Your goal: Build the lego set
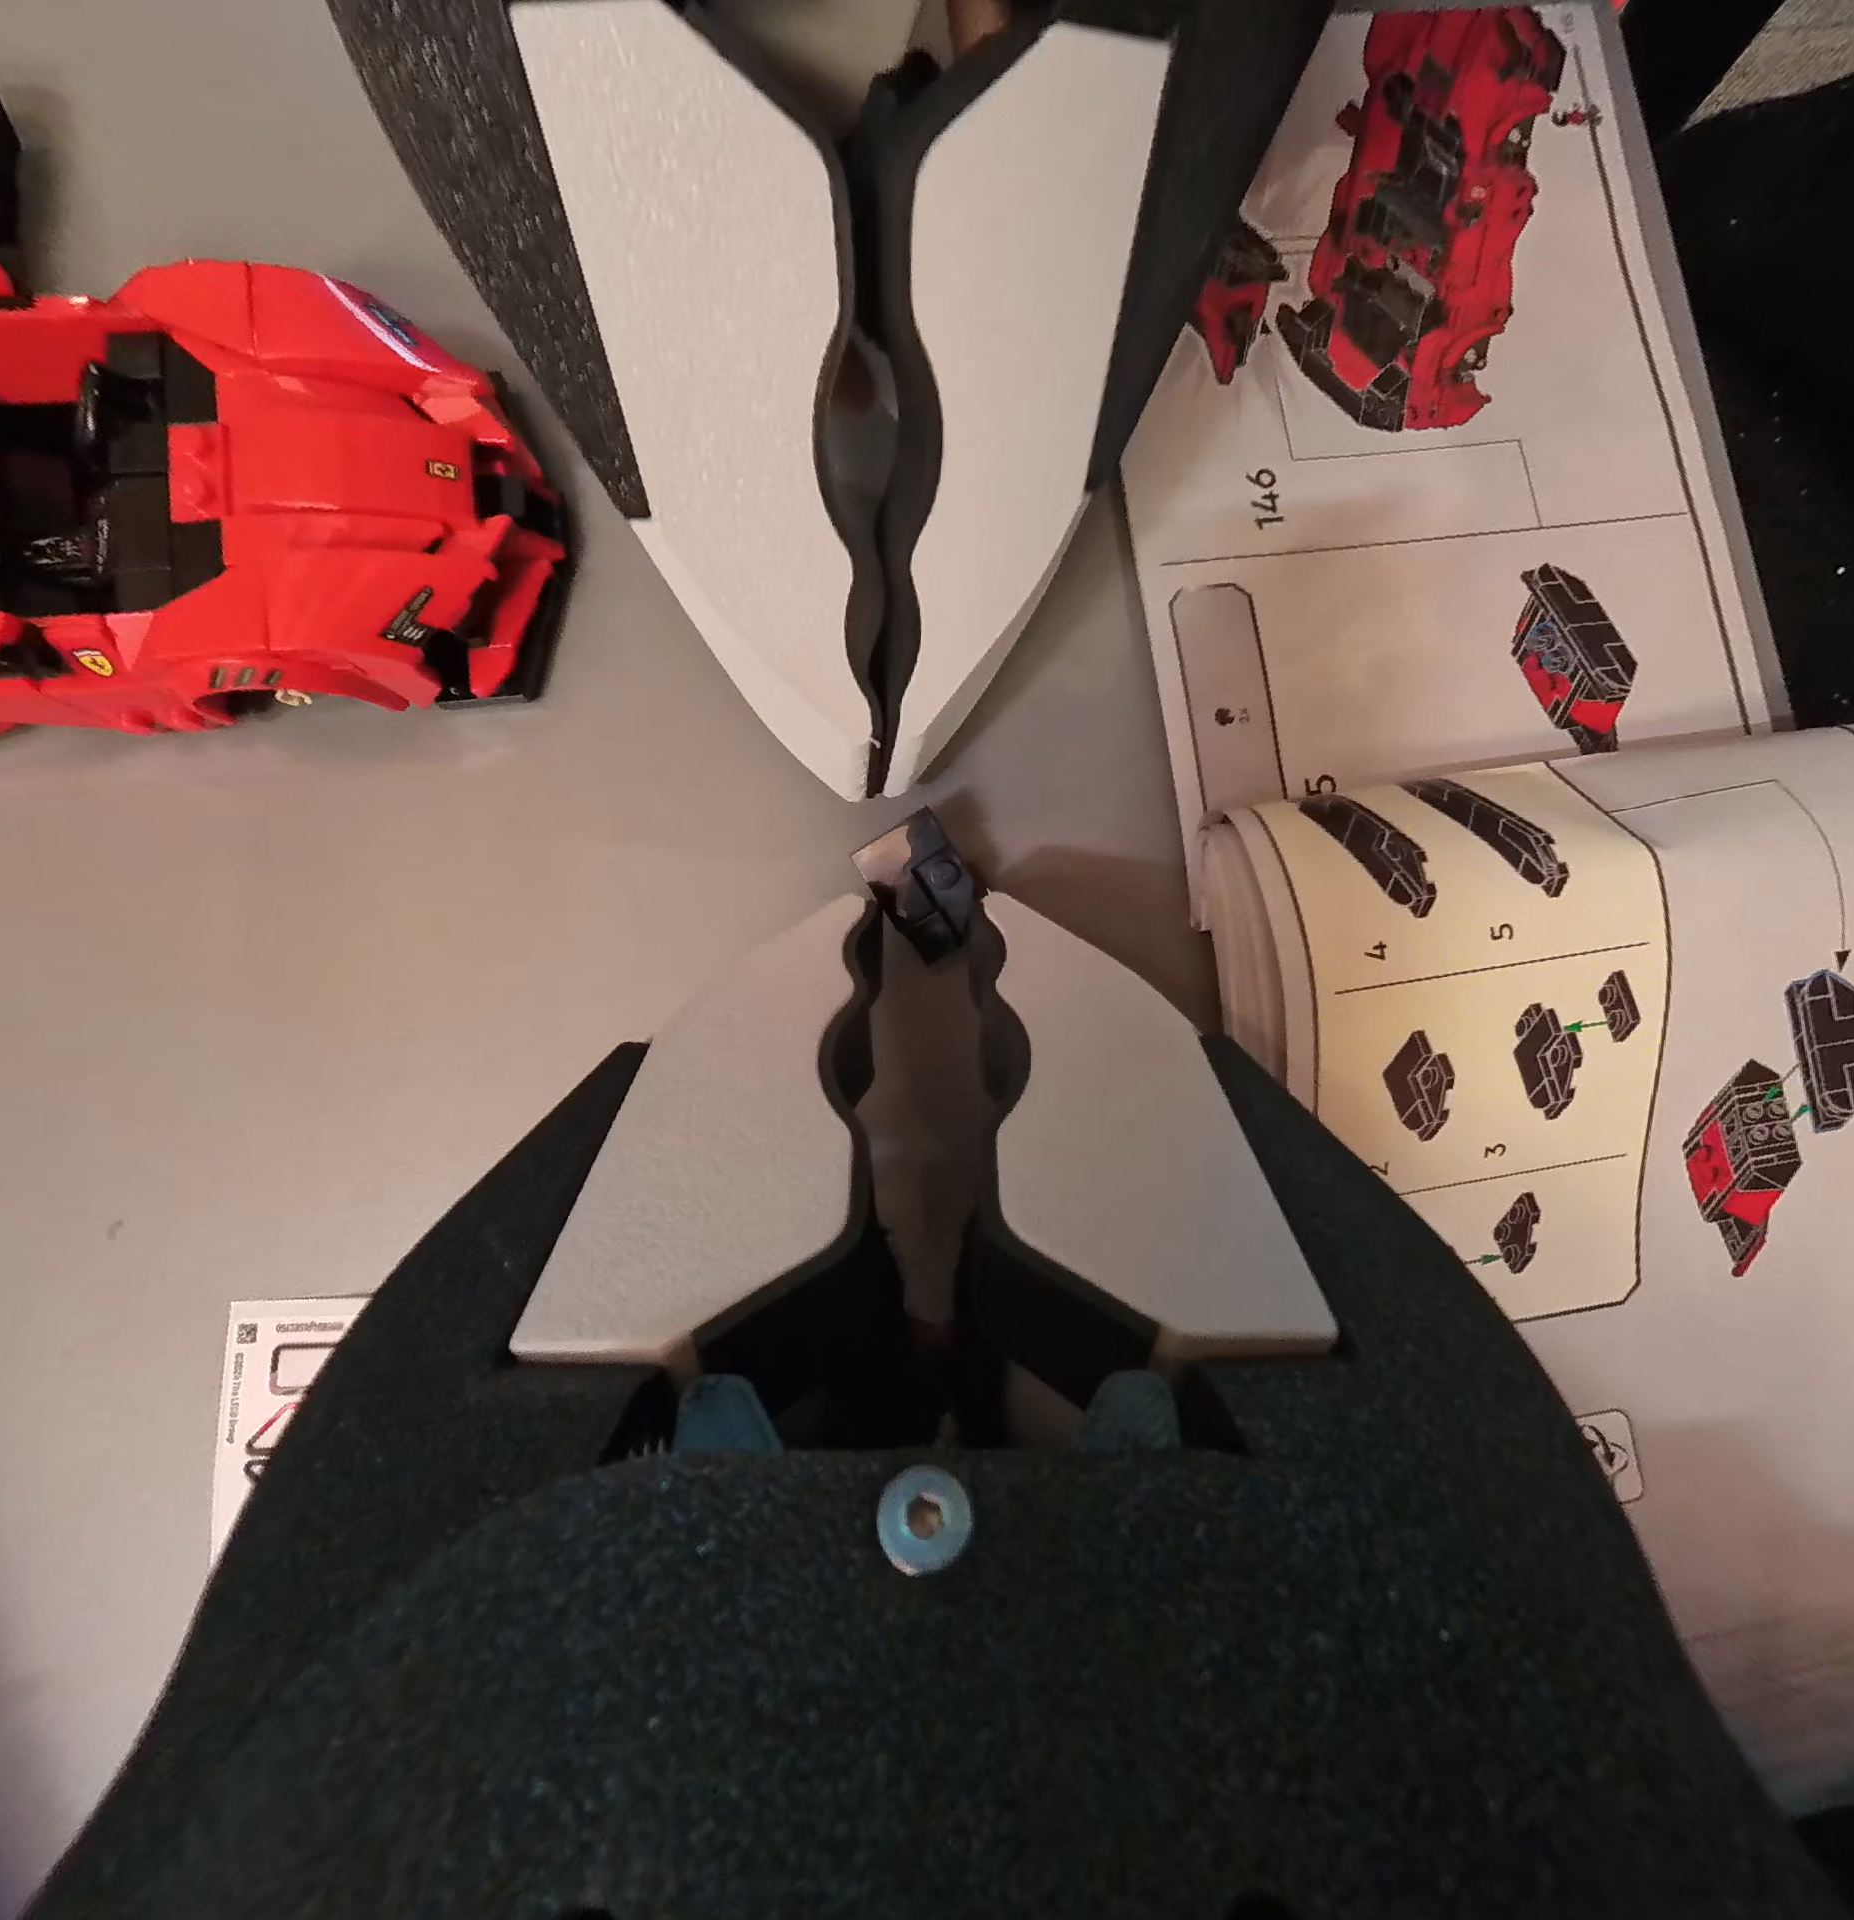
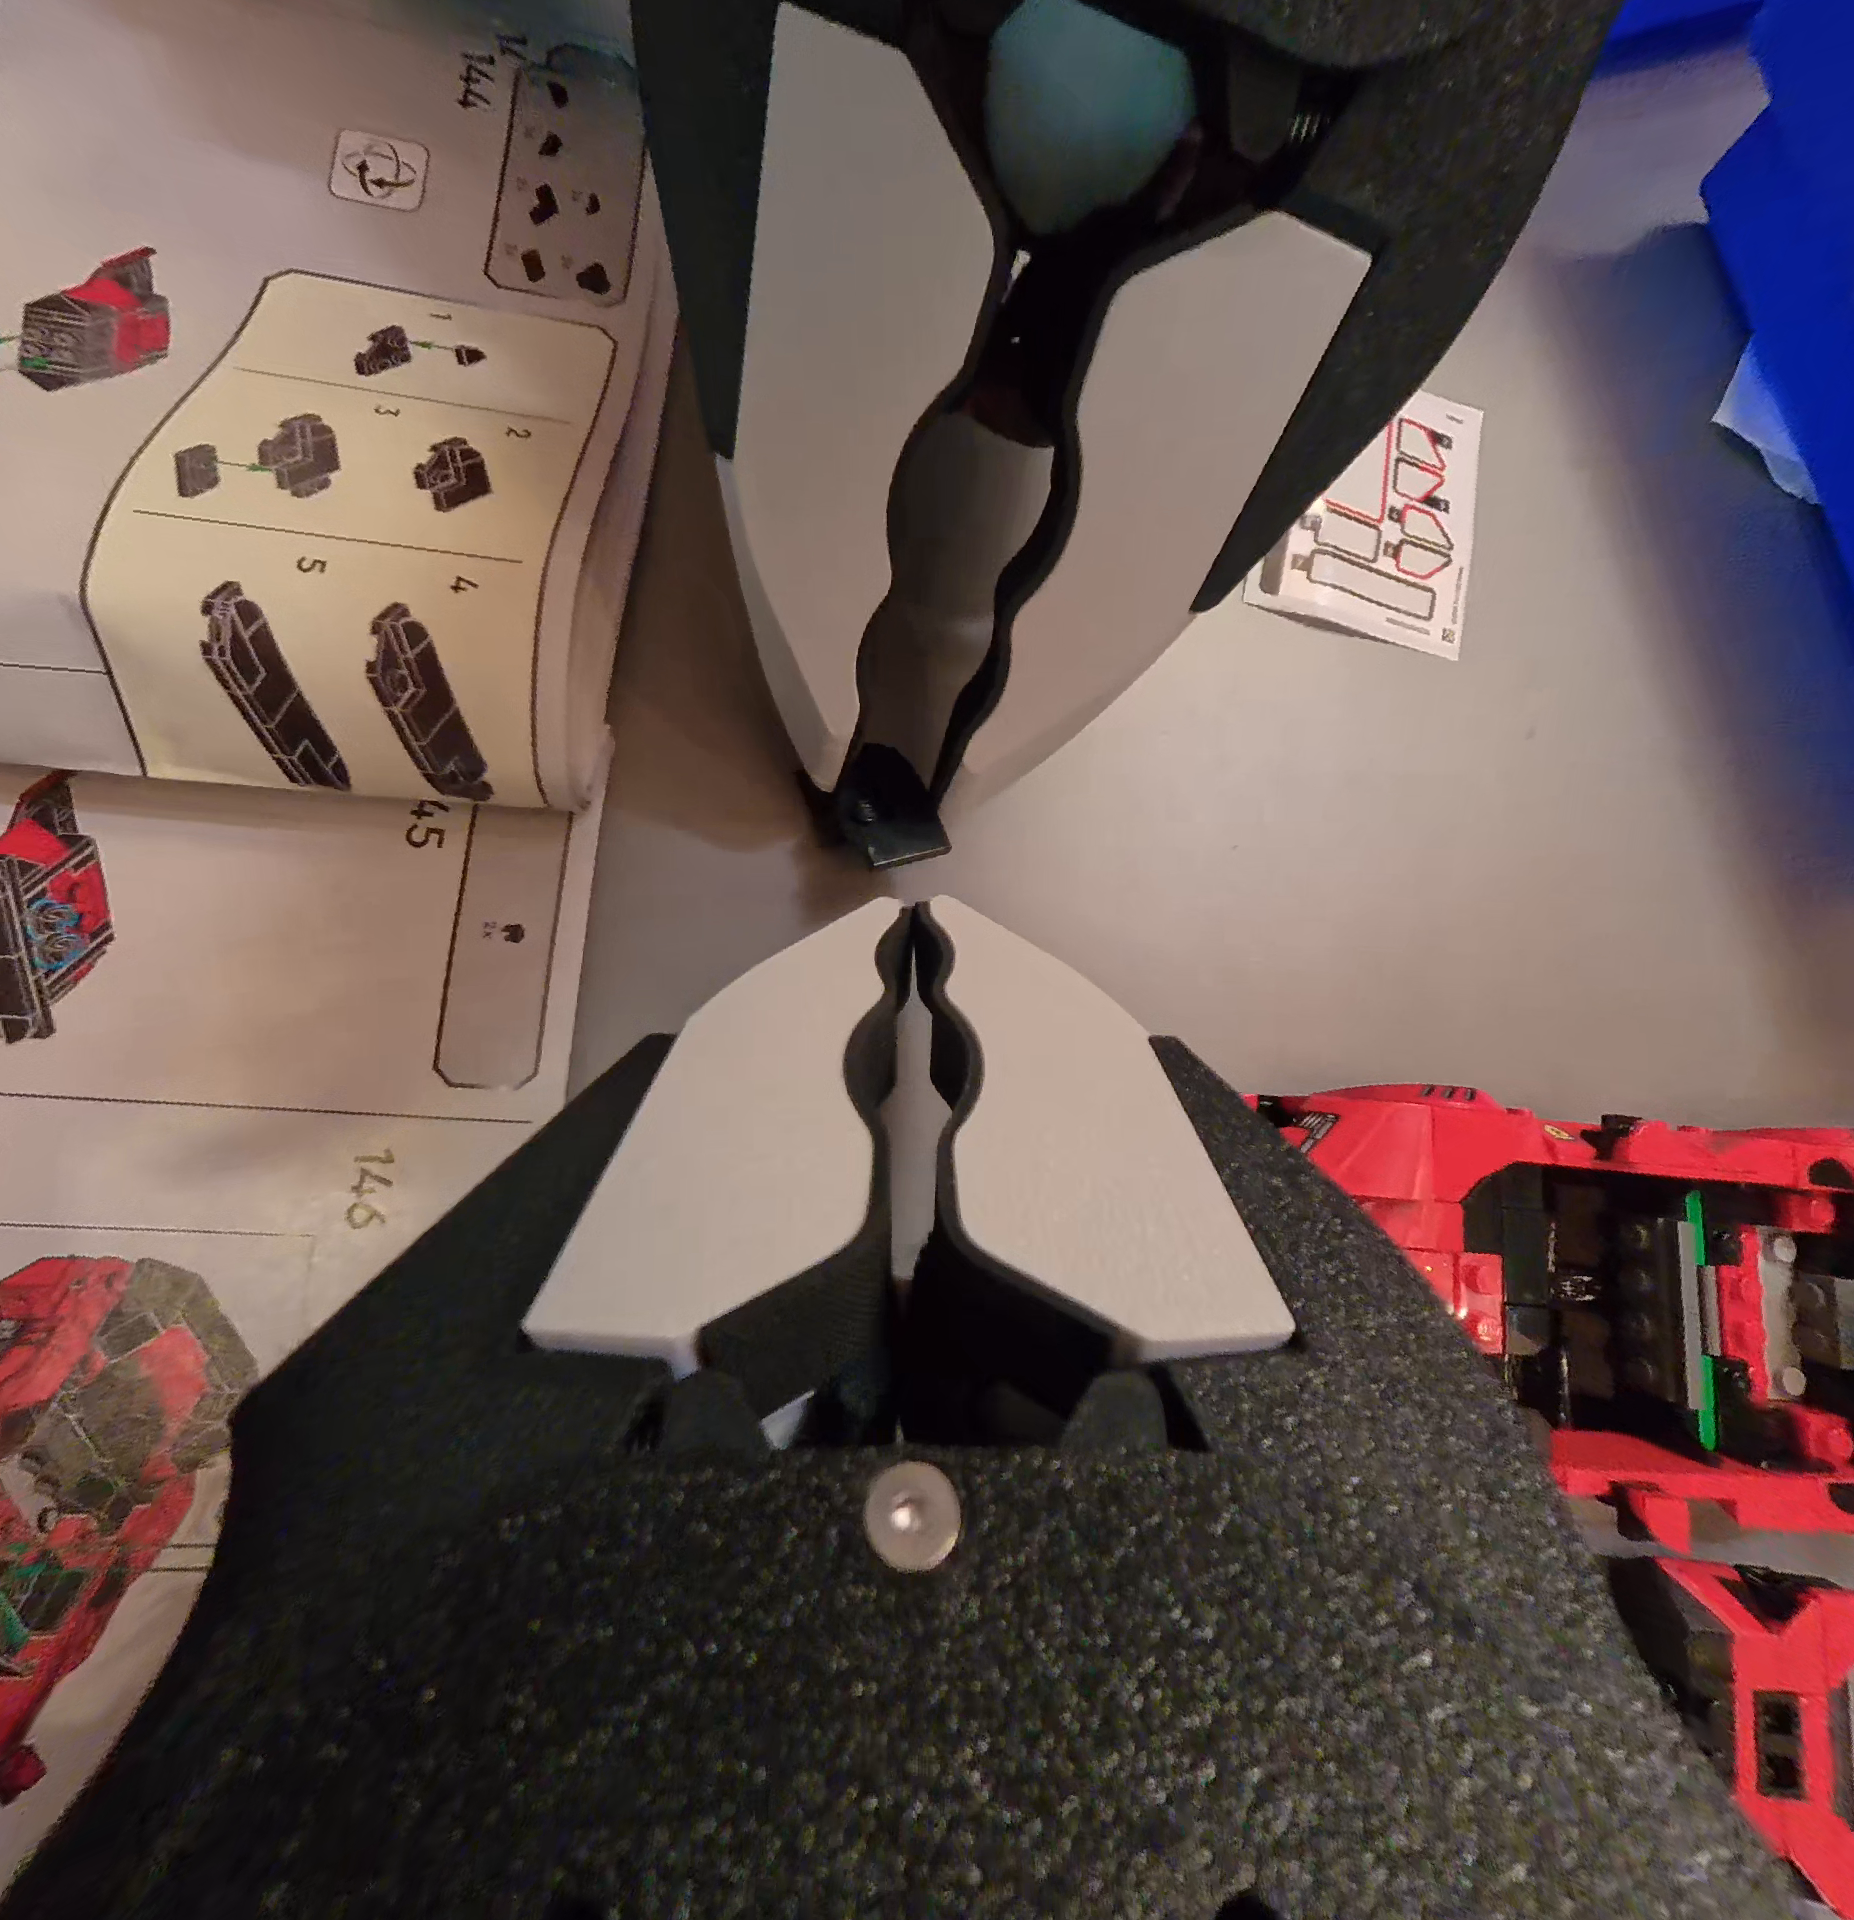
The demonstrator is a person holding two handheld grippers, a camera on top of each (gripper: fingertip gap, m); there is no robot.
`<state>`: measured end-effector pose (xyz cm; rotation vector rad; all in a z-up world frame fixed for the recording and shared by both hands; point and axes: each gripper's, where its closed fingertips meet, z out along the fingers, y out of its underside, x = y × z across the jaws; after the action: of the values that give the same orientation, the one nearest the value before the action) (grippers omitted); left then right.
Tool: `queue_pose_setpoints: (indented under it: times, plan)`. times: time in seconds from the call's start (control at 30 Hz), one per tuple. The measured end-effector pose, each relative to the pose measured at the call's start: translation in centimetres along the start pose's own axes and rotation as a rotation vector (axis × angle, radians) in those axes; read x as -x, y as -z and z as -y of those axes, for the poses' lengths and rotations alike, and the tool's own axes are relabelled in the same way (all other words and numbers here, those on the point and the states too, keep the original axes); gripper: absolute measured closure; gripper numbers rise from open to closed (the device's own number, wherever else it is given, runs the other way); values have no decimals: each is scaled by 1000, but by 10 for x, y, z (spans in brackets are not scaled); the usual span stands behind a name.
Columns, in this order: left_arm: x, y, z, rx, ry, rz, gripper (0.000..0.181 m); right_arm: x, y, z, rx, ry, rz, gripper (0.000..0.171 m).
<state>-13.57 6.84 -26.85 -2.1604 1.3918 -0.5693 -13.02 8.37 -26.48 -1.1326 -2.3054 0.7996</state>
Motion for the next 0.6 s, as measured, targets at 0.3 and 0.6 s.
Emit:
queue_pose_setpoints:
  times: [0.3, 0.6]
  plan:
    - [-6, 8, -11, 32, 1, -5, 166, 10, -6, 5, -8, 11, 42, 171]
    - [-15, 8, -21, 69, 15, -15, 166, 12, -16, 13, -1, 53, 29, 166]
